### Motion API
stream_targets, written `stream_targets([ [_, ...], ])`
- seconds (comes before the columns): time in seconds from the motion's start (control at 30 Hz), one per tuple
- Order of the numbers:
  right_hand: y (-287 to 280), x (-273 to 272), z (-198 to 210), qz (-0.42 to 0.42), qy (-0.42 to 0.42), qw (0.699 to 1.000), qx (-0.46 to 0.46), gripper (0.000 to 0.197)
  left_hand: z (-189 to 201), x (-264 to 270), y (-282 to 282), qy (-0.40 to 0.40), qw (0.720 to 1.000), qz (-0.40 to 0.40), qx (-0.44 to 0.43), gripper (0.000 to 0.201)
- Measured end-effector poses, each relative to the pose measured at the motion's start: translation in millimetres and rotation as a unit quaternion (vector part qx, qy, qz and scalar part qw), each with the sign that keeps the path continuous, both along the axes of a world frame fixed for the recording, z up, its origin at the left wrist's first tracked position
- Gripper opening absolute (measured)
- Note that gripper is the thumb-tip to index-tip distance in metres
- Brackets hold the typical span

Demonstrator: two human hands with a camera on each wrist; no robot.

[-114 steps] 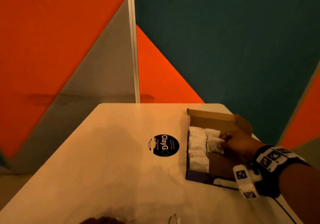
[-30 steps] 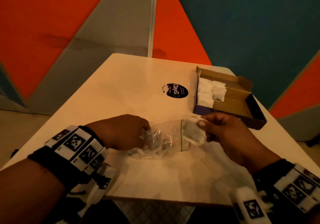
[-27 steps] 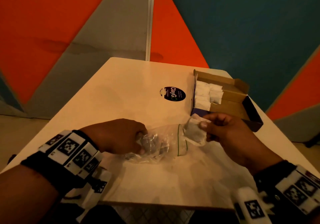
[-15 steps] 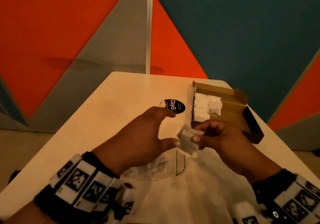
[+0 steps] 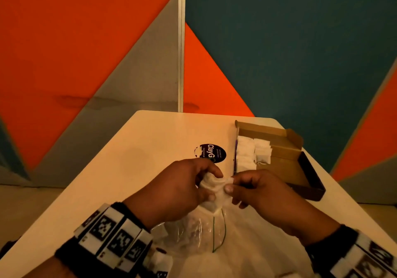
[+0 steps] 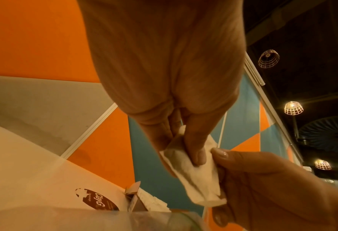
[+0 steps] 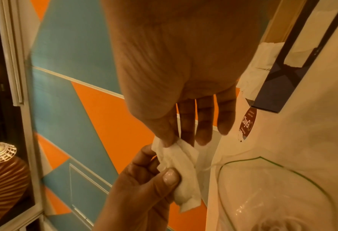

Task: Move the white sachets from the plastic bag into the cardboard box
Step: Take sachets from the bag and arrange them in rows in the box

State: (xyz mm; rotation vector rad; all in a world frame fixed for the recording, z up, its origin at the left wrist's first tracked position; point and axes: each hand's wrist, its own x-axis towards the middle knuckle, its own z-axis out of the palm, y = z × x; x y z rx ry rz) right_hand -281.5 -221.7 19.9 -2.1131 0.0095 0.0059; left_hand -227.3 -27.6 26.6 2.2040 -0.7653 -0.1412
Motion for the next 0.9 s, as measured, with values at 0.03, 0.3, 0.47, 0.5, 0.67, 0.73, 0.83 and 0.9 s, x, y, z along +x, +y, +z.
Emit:
stream_targets([
  [0.03, 0, 0, 1, -0.005, -0.001, 1.0, 0.01, 0.013, 0, 1, 1, 0.005, 1.0, -0.005, -0.006, 0.042],
  [0.3, -6, 3, 4, -0.049, -0.014, 0.999, 0.019, 0.014, 19, 7, 29, 0.001, 0.993, 0.062, -0.103, 0.062],
  [0.47, -3, 8, 6, -0.027, -0.013, 0.999, 0.016, 0.008, 40, -3, 26, 0.001, 0.994, 0.046, -0.101, 0.032],
  [0.5, -2, 9, 7, -0.017, -0.012, 1.0, 0.012, 0.008, 42, -5, 21, -0.004, 0.996, 0.036, -0.08, 0.029],
  [0.67, 0, 13, 12, 0.005, -0.021, 1.0, -0.016, 0.011, 40, 3, 7, 0.003, 1.0, 0.012, -0.002, 0.041],
  [0.73, 1, 13, 15, 0.015, -0.036, 0.999, -0.038, 0.012, 38, 6, 3, -0.004, 0.999, -0.003, 0.036, 0.048],
  [0.83, 2, 11, 19, 0.033, -0.049, 0.996, -0.061, 0.014, 38, 8, 2, -0.033, 0.996, -0.007, 0.087, 0.032],
  [0.9, 2, 11, 20, 0.027, -0.048, 0.996, -0.073, 0.013, 36, 9, 3, -0.058, 0.995, 0.007, 0.087, 0.017],
])
